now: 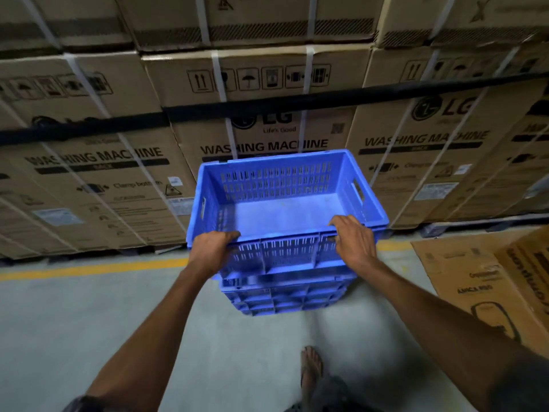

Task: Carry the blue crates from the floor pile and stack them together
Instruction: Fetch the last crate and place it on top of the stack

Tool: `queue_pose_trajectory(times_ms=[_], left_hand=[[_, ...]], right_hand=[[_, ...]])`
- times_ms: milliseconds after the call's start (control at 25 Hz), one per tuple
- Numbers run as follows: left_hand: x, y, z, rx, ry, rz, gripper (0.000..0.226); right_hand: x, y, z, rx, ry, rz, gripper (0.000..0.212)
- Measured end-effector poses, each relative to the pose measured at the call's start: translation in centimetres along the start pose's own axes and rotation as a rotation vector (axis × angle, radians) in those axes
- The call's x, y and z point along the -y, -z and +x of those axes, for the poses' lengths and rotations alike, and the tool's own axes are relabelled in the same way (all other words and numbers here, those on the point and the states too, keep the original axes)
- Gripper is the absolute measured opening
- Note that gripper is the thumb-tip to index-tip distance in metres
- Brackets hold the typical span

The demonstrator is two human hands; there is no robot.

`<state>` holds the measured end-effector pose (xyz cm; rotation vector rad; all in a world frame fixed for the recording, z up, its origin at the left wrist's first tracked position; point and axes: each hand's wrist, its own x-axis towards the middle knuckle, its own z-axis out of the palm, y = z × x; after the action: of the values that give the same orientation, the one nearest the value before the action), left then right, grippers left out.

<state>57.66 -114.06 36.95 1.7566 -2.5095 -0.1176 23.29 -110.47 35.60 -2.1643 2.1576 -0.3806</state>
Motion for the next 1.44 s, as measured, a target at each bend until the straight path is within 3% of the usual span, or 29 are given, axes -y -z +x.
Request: queue_pose_trajectory(times_ms=[240, 720, 1160, 1440], left_hand=[[1.6, -4.6, 3.5, 0.073, 0.107, -0.008, 0.036], [1.1, -9.9, -1.1, 0.327, 0.149, -0.080, 0.029], [-0.6, -10.8, -0.8, 0.266, 0.131, -0.027, 0.029], [-2.1, -11.0, 0.0, 0.204, 0.098, 0.002, 0.033]], right_hand=[[-0.5, -4.7, 4.4, 0.115, -0.009, 0.010, 0.035], [-0.1, -8.5, -1.8, 0.369, -0.001, -0.231, 0.025], [-1.0, -7.6, -1.1, 0.369, 0.087, -0.526, 0.012], [-3.4, -7.0, -0.2, 0.308, 0.114, -0.503, 0.017]])
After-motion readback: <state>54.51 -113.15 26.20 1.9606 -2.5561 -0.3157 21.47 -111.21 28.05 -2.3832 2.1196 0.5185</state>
